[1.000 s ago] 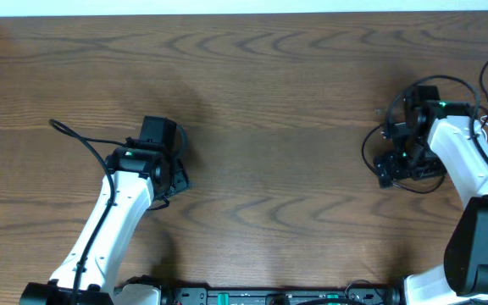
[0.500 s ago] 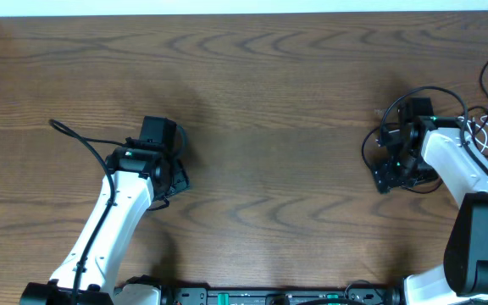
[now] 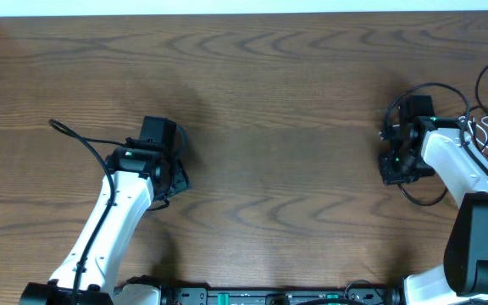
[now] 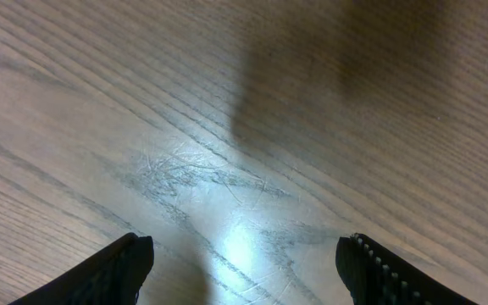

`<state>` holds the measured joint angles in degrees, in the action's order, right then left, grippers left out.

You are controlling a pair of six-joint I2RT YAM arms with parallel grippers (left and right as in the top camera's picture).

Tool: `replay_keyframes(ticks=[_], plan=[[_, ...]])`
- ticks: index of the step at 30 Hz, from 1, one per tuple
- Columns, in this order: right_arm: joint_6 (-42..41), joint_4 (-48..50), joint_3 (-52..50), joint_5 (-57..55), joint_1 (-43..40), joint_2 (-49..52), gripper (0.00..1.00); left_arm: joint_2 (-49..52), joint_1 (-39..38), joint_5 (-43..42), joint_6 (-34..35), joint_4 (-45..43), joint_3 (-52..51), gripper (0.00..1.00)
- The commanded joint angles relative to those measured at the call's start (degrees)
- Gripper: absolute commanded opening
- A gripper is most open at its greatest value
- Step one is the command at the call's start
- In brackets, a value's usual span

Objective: Untangle cables

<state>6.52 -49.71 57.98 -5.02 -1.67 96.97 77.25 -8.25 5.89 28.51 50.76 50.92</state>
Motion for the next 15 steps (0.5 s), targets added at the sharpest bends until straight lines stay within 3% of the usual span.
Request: replay_keyframes(ticks=[1, 7, 15], plan=[[-7.28, 1.33, 1.03, -0.57, 0.15, -0.59, 0.01, -0.11, 0.20, -0.35, 0.28, 0.24, 0.50, 0.74], [-8.41, 0.81, 9.22, 3.21, -0.66, -1.66, 0.01, -0.11, 0.20, -0.35, 0.28, 0.28, 0.50, 0.74], [-11.19, 0.94, 30.34, 3.06, -7.32, -6.49, 0.01, -0.11, 0.20, -0.94, 0.31, 1.27, 0.50, 0.74]])
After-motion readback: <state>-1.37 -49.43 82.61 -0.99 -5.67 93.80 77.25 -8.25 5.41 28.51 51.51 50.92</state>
